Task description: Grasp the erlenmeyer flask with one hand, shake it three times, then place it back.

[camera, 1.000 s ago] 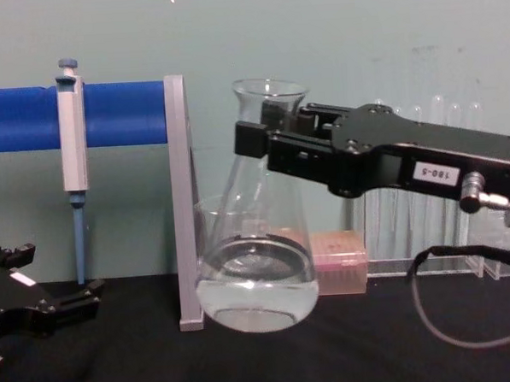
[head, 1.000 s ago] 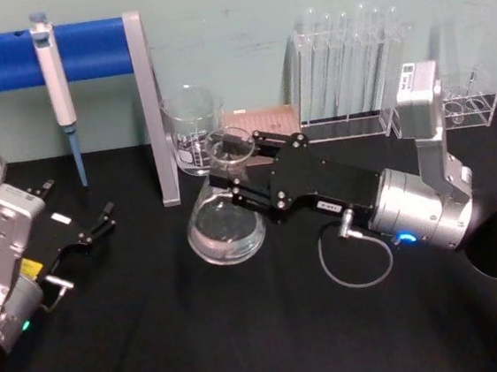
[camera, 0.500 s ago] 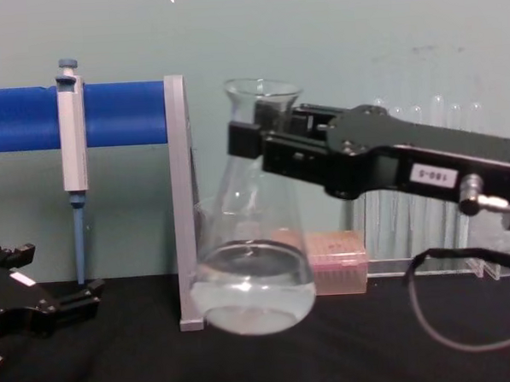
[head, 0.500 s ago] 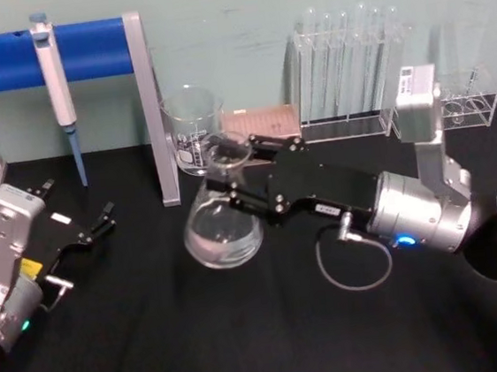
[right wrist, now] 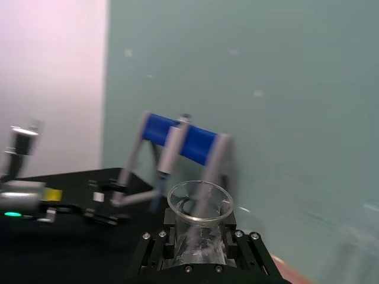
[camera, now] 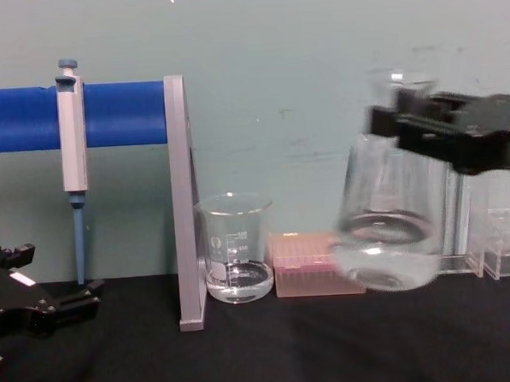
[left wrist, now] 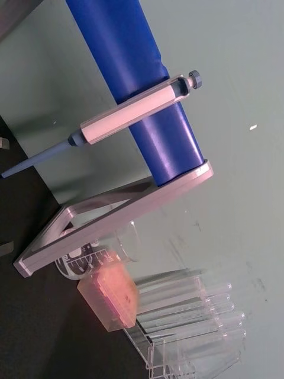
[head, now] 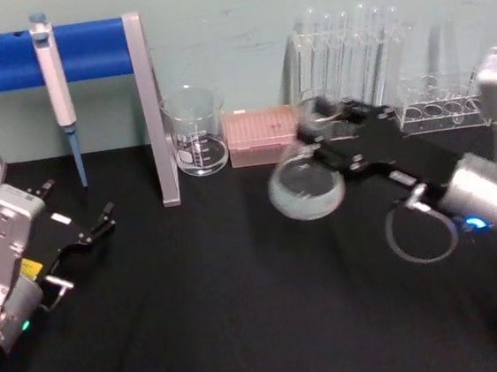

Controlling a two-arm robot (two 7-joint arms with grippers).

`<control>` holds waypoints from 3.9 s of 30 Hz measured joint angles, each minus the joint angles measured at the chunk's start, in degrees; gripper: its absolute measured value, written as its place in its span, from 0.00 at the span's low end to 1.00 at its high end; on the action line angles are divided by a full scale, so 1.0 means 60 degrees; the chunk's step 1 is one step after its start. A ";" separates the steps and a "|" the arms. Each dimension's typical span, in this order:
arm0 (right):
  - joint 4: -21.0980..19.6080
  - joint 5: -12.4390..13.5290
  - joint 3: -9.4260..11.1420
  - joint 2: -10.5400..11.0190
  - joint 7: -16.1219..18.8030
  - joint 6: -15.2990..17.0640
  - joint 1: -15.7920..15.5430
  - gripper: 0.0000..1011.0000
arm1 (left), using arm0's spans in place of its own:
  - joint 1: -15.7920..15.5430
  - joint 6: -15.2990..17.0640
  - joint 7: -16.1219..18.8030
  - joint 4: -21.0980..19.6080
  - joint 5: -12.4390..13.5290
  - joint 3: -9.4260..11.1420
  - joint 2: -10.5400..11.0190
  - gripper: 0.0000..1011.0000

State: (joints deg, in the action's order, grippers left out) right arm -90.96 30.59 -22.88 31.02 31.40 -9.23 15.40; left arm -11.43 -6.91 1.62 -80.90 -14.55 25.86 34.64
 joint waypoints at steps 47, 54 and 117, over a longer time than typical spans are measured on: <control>0.0825 -0.0032 -0.0973 -0.0967 0.1826 0.0310 0.0891 0.45 | 0.0000 0.0000 0.0001 0.0000 0.0000 0.0000 0.0000 0.99; 0.0895 0.0085 -0.1345 -0.1066 0.2101 0.0297 0.1126 0.45 | 0.0000 0.0000 0.0001 0.0000 -0.0001 0.0000 0.0000 0.99; 0.0553 0.0105 0.0864 -0.0246 0.0428 0.0386 -0.0307 0.45 | 0.0000 0.0000 0.0001 0.0000 0.0000 0.0000 0.0000 0.99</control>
State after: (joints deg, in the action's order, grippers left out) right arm -87.64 31.23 -17.69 29.55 33.97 -6.91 13.56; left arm -11.43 -6.91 1.62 -80.90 -14.55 25.86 34.65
